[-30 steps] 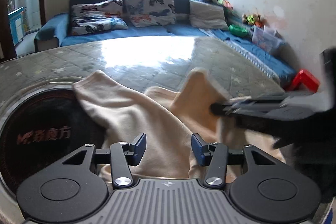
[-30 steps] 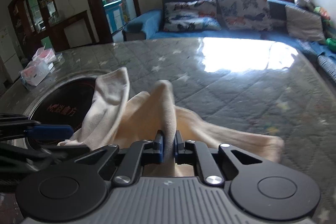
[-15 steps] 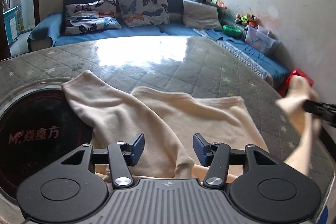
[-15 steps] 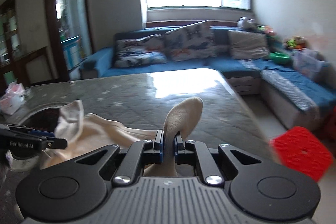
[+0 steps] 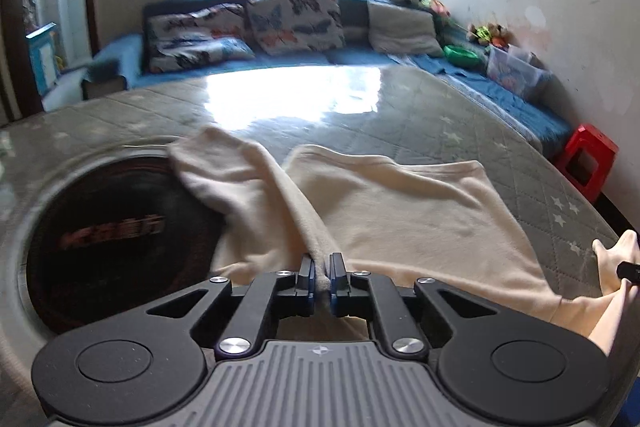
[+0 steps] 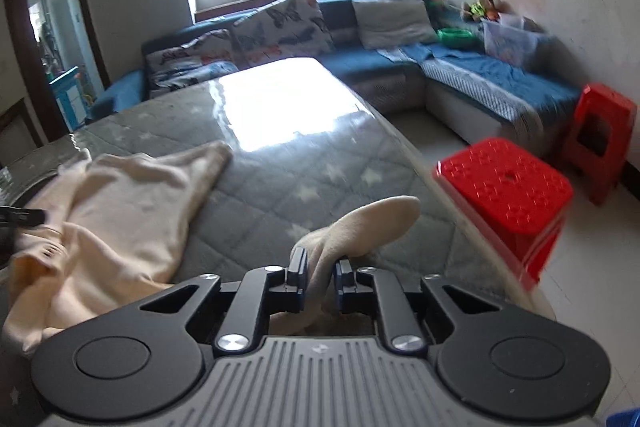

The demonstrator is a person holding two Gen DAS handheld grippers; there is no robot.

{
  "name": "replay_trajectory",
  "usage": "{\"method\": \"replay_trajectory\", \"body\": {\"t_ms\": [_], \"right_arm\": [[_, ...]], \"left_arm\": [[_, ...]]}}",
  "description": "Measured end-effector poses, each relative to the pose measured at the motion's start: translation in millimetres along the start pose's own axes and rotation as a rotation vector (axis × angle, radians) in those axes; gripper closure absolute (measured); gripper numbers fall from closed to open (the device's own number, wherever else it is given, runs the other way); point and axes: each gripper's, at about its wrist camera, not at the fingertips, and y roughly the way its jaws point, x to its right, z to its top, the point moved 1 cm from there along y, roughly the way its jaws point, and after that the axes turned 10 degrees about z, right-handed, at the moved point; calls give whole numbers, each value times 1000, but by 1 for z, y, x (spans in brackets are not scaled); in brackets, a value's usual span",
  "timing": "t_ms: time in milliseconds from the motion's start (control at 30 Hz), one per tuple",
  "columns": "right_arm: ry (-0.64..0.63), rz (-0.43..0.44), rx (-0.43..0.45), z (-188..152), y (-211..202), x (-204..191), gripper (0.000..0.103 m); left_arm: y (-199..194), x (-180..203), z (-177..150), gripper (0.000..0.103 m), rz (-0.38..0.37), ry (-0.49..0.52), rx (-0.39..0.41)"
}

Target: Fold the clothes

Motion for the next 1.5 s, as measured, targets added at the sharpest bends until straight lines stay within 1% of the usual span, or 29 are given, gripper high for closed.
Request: {"method": "replay_trajectory", "body": {"t_ms": [167,300,367,467,500,567,600,667,767,833,967,1167,1267,1300,1467,1500], "right_arm": [[-4,-6,-6,-5,0,1,82],[-10,-15,-16,-6,4,0,82],[-14,-19,-16,-6,5,1,81],[-24,-31,-27,-5,7,2,76],[-29,-38,-31,-5,7,3,76],[-36,-52,-36,-5,6,5,75],[-37,-56,-33,-5,5,5,73],[-45,-71,-19,-2,-1,6,67],[-72,-95,10,4,-9,5,65],[-83,-95,25,9,-11,4,61],[-123,-40,31,23,-5,-10,60],[-181,69,-8,33,26,-41,59],[-201,106,-24,39,42,-56,57],[-205,119,-28,41,47,-60,55],[-235,184,-56,51,69,-77,54],[-241,192,-61,54,73,-79,54]], "left_arm": [[-39,-34,-22,96,34,-77,14],[-66,-55,-48,96,55,-114,-4],[-72,-61,-63,96,72,-118,-34],[-70,-64,-84,95,71,-92,-116],[-69,-65,-89,92,71,-84,-135],[-71,-69,-92,89,70,-78,-151],[-73,-71,-91,85,69,-77,-146],[-79,-73,-84,83,67,-70,-122],[-86,-71,-72,65,76,-47,-65],[-86,-70,-61,65,77,-35,-31],[-66,-61,-38,64,84,-7,7],[-13,-41,-3,64,81,47,13],[15,-31,12,64,81,69,16],[23,-30,16,64,87,68,11],[61,-30,31,64,87,53,-22],[67,-30,32,62,86,56,-32]]}}
